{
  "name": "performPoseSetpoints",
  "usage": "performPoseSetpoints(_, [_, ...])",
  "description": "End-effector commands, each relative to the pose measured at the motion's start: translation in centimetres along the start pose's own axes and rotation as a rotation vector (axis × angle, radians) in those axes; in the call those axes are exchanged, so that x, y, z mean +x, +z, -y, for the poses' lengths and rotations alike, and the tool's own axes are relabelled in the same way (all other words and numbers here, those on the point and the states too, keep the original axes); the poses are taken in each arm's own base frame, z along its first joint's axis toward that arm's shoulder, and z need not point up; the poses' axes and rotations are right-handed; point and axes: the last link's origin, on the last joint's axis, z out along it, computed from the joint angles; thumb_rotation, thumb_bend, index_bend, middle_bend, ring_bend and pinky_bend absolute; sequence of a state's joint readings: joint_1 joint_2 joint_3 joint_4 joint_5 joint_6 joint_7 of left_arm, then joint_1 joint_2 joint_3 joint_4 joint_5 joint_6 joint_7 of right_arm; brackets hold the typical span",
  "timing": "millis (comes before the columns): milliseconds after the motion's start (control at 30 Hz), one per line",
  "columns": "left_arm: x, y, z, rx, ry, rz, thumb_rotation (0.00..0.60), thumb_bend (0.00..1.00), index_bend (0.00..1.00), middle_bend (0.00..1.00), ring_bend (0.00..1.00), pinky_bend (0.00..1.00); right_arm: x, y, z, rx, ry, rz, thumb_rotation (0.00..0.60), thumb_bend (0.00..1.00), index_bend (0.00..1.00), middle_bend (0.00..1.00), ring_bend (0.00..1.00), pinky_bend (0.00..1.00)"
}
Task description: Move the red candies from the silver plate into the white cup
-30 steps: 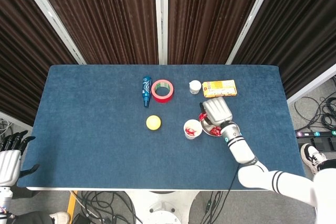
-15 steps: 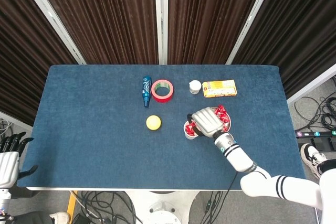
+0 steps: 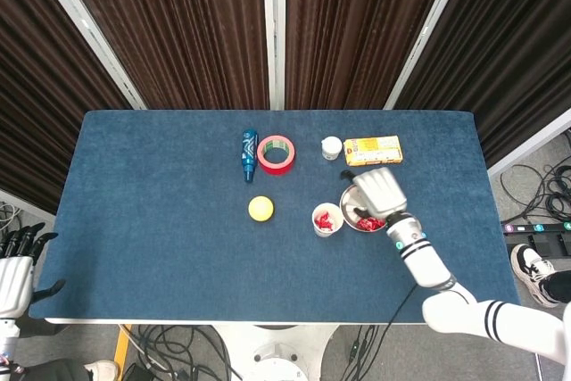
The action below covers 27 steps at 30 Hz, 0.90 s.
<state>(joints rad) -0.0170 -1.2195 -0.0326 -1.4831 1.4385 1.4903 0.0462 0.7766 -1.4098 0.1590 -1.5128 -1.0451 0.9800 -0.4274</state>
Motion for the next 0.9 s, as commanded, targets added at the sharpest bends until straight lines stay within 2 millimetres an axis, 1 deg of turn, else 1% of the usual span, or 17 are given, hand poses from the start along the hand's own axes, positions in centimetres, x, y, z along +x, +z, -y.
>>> performPoseSetpoints(33, [-0.1, 0.0, -0.1, -0.001, -0.002, 0.004, 0.600, 0.00, 0.29, 0.22, 0.12, 0.13, -1.1, -0.7, -3.0, -0.093, -0.052, 0.036, 0.600, 0.03, 0.42, 1.00, 1.00, 1.00])
performPoseSetpoints(67, [-0.2, 0.0, -0.1, -0.004, -0.003, 0.006, 0.600, 0.00, 0.29, 0.22, 0.12, 0.13, -1.7, -0.8, -3.7, -0.114, -0.069, 0.060, 0.600, 0.04, 0.43, 1.00, 1.00, 1.00])
performPoseSetpoints(167, [-0.3, 0.0, -0.3, -0.010, -0.003, 0.007, 0.600, 0.00, 0.29, 0.22, 0.12, 0.13, -3.3, -0.9, -4.9, -0.157, -0.091, 0.104, 0.600, 0.11, 0.44, 1.00, 1.00, 1.00])
performPoseSetpoints(233, [-0.2, 0.0, -0.2, -0.010, 0.000, 0.006, 0.600, 0.00, 0.29, 0.22, 0.12, 0.13, -4.1, -0.8, -5.5, -0.178, -0.094, 0.130, 0.600, 0.17, 0.45, 1.00, 1.00, 1.00])
performPoseSetpoints(300, [-0.1, 0.1, -0.2, -0.007, 0.001, 0.005, 0.600, 0.00, 0.29, 0.22, 0.12, 0.13, -4.9, -0.5, -5.9, -0.196, -0.106, 0.154, 0.600, 0.21, 0.45, 1.00, 1.00, 1.00])
performPoseSetpoints(433, [-0.1, 0.1, -0.3, -0.009, 0.002, 0.008, 0.600, 0.00, 0.29, 0.22, 0.12, 0.13, -6.1, 0.3, -6.2, -0.212, -0.127, 0.179, 0.600, 0.21, 0.45, 1.00, 1.00, 1.00])
performPoseSetpoints(667, [0.0, 0.1, -0.3, -0.003, 0.006, 0.010, 0.600, 0.00, 0.29, 0.22, 0.12, 0.13, -7.6, 1.7, -5.8, -0.215, -0.137, 0.205, 0.600, 0.21, 0.45, 1.00, 1.00, 1.00])
performPoseSetpoints(800, [-0.1, 0.1, -0.3, -0.004, 0.005, 0.015, 0.600, 0.00, 0.29, 0.22, 0.12, 0.13, -8.1, 2.4, -5.3, -0.214, -0.122, 0.207, 0.600, 0.16, 0.46, 1.00, 1.00, 1.00])
performPoseSetpoints(900, [-0.2, 0.0, -0.3, -0.003, 0.005, 0.014, 0.600, 0.00, 0.29, 0.22, 0.12, 0.13, -8.3, 2.9, -4.9, -0.210, -0.118, 0.205, 0.600, 0.15, 0.47, 1.00, 1.00, 1.00])
